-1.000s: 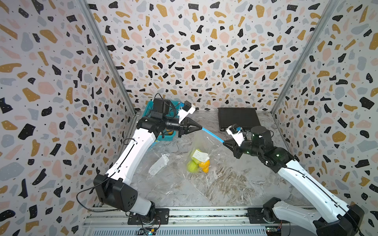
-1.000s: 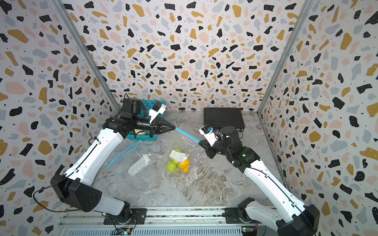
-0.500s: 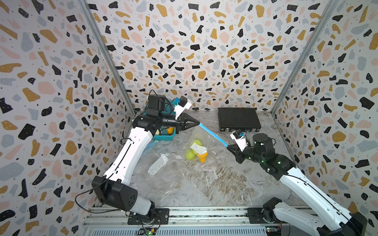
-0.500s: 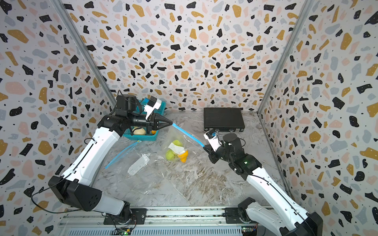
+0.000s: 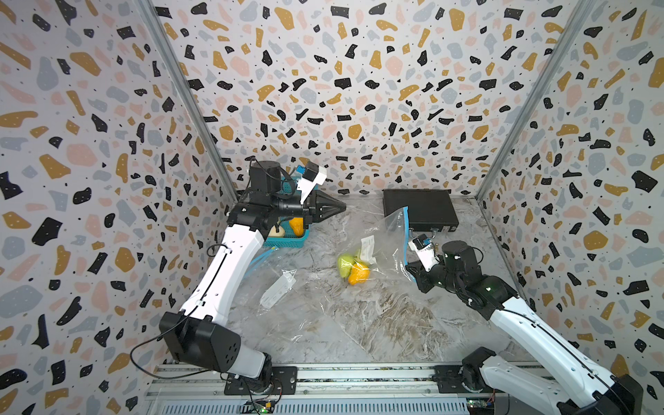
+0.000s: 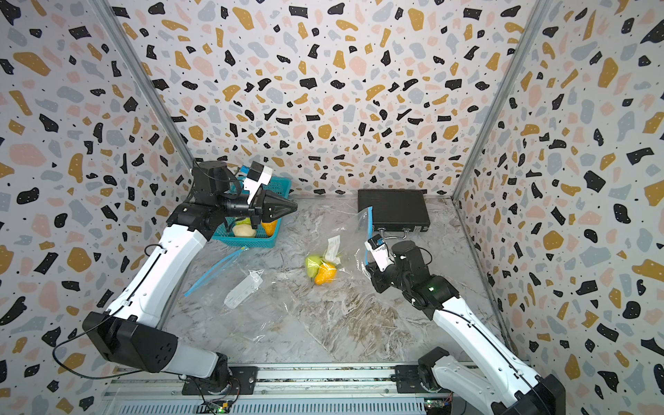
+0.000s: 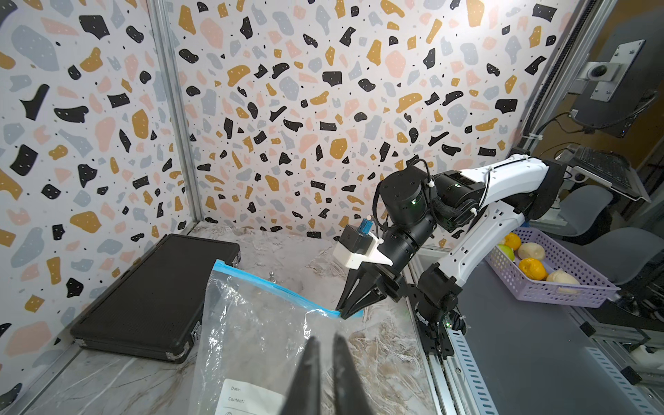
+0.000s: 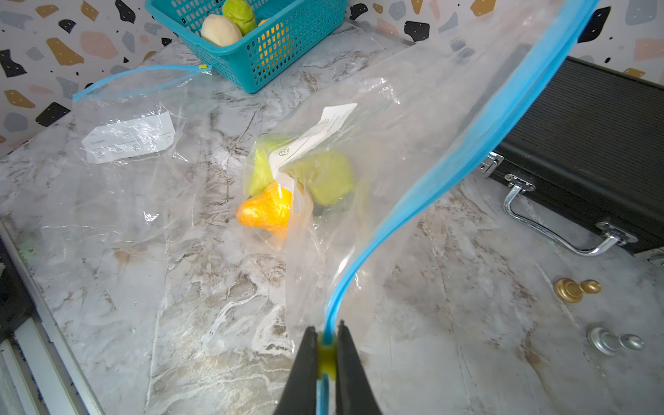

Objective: Open the zip-top bag and take out the pear
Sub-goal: Unzip the zipper on the zipper food storage bag.

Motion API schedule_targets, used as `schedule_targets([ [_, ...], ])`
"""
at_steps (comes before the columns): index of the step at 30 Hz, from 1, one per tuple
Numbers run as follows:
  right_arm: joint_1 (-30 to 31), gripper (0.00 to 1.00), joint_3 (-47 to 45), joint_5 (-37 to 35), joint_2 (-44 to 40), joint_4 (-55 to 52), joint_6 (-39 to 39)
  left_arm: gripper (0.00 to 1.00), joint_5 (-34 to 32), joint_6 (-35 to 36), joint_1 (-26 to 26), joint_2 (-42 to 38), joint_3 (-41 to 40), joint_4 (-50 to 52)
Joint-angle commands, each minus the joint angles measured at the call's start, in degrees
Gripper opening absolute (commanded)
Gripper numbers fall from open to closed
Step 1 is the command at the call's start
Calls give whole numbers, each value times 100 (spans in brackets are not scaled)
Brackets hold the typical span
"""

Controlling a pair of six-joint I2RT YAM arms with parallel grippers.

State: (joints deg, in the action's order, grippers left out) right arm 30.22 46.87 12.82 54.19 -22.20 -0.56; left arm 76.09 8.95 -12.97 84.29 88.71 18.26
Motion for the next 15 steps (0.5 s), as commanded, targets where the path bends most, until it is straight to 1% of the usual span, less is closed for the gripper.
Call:
schedule_targets([
  [1, -12, 7, 57, 291, -161, 137, -76, 36, 242, -980, -21, -29, -484, -1687],
  [3, -7, 7, 177, 499, -172, 132, -67, 49, 224, -1234, -94, 52, -687, -2108],
  [4, -8, 7, 252, 614, -168, 140, -59, 54, 169, -1273, -136, 89, -729, -2194],
  [7, -6, 8, 539, 1081, -105, 20, -37, 62, 37, -1271, -271, 277, -724, -2230],
  [10, -7, 8, 865, 1495, 10, -213, 19, 85, 64, -1533, -276, 491, -740, -2610],
  [11, -7, 8, 969, 1610, 42, -307, 45, 88, 68, -1677, -283, 566, -808, -2858],
  [15, -7, 8, 1263, 1911, 39, -426, 142, 92, 37, -2272, -333, 792, -1080, -3888],
])
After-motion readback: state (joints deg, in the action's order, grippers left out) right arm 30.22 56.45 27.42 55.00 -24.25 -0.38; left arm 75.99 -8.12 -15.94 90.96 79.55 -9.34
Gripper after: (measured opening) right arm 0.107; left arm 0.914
